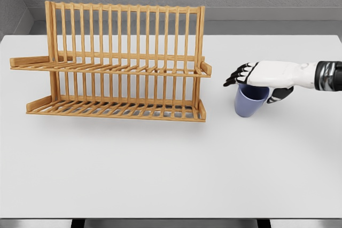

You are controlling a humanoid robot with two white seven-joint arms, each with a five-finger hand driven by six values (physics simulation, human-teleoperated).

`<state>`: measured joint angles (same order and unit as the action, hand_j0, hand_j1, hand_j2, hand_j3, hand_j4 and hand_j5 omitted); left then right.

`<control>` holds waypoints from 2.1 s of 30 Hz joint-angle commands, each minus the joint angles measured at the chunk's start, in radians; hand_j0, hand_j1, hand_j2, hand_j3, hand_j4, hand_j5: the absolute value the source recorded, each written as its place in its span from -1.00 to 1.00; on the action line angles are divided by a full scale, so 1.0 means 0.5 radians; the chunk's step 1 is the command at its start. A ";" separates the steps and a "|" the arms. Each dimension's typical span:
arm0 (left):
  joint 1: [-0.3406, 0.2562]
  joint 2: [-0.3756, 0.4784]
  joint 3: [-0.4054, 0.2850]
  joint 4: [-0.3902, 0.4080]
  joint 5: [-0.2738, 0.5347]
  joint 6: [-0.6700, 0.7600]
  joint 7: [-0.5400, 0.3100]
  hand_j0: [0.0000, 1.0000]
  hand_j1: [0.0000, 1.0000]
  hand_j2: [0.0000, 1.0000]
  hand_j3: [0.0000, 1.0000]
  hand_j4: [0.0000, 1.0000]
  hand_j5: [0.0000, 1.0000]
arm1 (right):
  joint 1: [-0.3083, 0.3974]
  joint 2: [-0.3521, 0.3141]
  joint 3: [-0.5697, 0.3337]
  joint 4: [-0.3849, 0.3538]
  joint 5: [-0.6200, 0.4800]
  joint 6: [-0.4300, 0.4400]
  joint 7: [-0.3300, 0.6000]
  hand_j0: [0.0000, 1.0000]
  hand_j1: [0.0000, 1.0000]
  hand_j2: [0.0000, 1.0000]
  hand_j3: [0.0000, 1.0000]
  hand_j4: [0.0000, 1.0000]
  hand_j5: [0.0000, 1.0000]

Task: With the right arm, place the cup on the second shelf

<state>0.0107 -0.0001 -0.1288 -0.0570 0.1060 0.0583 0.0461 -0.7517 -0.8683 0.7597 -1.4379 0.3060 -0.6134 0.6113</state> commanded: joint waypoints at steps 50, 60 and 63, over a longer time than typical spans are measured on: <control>0.000 0.000 0.000 0.000 0.000 0.000 0.000 1.00 1.00 1.00 1.00 1.00 1.00 | -0.150 0.006 -0.105 -0.023 -0.020 0.055 -0.001 0.30 0.30 0.30 0.30 0.30 0.30; 0.000 0.000 0.000 0.000 0.000 0.000 0.000 1.00 1.00 1.00 1.00 1.00 1.00 | -0.163 -0.003 -0.243 -0.072 -0.020 0.055 -0.001 0.29 0.29 0.29 0.29 0.29 0.29; 0.000 0.000 0.000 0.000 0.000 0.000 0.000 1.00 1.00 1.00 1.00 1.00 1.00 | -0.172 -0.003 -0.277 -0.131 -0.020 0.055 -0.001 0.29 0.29 0.29 0.29 0.29 0.29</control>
<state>0.0107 -0.0001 -0.1287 -0.0569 0.1060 0.0583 0.0461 -0.8421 -0.8684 0.6354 -1.4882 0.3012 -0.5889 0.6116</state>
